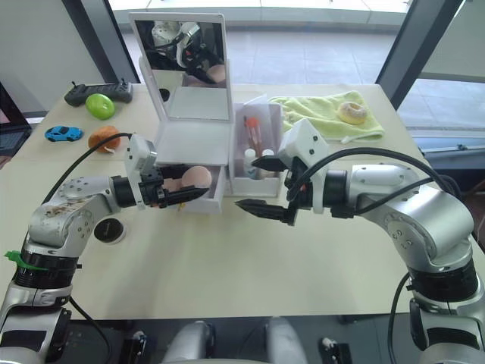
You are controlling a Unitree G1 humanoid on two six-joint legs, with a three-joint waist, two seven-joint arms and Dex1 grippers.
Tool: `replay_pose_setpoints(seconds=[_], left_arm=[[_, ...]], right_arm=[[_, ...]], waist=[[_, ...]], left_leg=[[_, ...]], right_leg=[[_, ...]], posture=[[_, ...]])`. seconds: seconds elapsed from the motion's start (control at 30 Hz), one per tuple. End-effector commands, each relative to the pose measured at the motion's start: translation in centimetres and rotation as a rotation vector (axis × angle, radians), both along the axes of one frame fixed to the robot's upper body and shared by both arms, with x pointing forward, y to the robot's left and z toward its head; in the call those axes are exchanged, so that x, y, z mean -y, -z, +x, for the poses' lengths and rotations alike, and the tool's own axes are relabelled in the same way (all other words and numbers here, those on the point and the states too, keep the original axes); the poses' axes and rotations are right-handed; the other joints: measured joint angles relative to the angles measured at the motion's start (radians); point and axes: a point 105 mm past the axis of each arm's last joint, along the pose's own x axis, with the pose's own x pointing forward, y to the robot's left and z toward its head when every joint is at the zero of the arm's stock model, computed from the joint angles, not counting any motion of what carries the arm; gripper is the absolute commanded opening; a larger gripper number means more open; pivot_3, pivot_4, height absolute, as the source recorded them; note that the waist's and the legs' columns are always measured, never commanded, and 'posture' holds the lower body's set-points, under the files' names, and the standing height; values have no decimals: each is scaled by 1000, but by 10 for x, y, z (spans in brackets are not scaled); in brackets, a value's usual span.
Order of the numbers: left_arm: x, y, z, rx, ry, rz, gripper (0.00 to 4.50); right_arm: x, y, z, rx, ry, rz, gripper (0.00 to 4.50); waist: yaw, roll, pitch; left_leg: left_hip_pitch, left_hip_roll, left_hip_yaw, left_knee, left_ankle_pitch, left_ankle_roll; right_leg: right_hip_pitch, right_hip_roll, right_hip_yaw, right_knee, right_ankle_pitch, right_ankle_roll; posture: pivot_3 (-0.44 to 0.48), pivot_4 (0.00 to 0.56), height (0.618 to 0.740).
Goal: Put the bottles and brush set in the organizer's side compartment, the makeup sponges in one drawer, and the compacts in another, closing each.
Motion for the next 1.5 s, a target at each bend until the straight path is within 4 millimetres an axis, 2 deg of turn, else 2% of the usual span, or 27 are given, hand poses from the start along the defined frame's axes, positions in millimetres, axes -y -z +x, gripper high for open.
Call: replay_pose_setpoints(seconds=[0.03, 0.17, 0.2, 0.4, 0.5, 0.6, 0.7, 0.83, 1.0, 1.1, 1.23, 1.5], left_arm=[[1, -13, 4, 67, -11, -3, 2980], [4, -13, 1, 60, 3, -16, 4310], [4, -14, 0, 57, 6, -20, 4466], [-2, -21, -1, 62, -4, -47, 4466], [-13, -34, -4, 85, -17, -78, 4466], [-26, -47, -15, 71, 22, -109, 4466], [-43, -45, -30, -2, 70, -77, 3867], [-67, -24, -35, -68, 53, 42, 2597], [-72, -1, -33, -85, 44, 133, 949], [-67, 6, -31, -78, 42, 141, 12], [-57, 12, -27, -62, 43, 142, 12], [-50, 9, 0, 21, -59, 137, 12]], right_arm=[[1, -8, -4, 36, 5, 20, 4500], [1, -8, -5, 33, 6, 26, 4500], [1, -8, -5, 32, 8, 27, 4500], [2, -7, -5, 31, 13, 29, 4500], [3, -7, -5, 31, 16, 29, 4500], [3, -7, -5, 30, 18, 28, 4500], [4, -6, -6, 27, 18, 28, 4500], [4, -6, -6, 24, 15, 32, 4500], [3, -5, -6, 20, 12, 34, 4500], [3, -5, -7, 20, 12, 34, 4500], [4, -5, -7, 21, 17, 29, 4500], [5, -6, -8, 26, 22, 28, 4500]], waist=[[0, 0, 0], [0, 0, 0], [0, 0, 0], [0, 0, 0], [-1, 0, 0], [-2, 1, 0], [-3, 1, 1], [-1, 3, 1], [5, 3, 1], [4, 3, 1], [3, 3, 1], [4, 3, 1]], left_leg=[[0, 0, 0, 0, 0, 0], [0, 0, 0, 0, 0, 0], [0, 0, 0, 0, 0, 0], [-1, 0, -2, 1, 0, 0], [-1, 0, -2, 1, 0, 0], [-2, 0, -3, 0, 0, 0], [-2, 0, -3, 0, 0, 0], [0, 0, -3, 0, 0, 0], [-2, 0, -3, 0, 0, 0], [-4, 0, -3, 0, 0, 0], [-4, 0, -3, 0, 0, 0], [-5, 0, -3, 1, 0, 0]], right_leg=[[0, 0, 0, 0, 0, 0], [0, 0, 0, 0, 0, 0], [0, 0, 0, 0, 0, 0], [0, 0, -1, 0, 0, 1], [0, 0, -1, 0, 0, 1], [0, 1, -1, 0, 0, 1], [-1, 1, -2, 0, -1, 2], [0, 0, -1, 0, -2, 2], [-1, 0, -2, -1, -1, 1], [-3, -1, -2, -1, 1, -2], [-4, 0, -2, 0, 1, -2], [-4, 1, -2, 0, 1, -2]], posture=[[0, 150, 740], [0, 150, 740], [0, 150, 740], [0, 150, 740], [0, 150, 740], [0, 150, 740], [0, 150, 740], [0, 150, 740], [0, 150, 740], [0, 150, 740], [0, 150, 740], [0, 150, 740]])
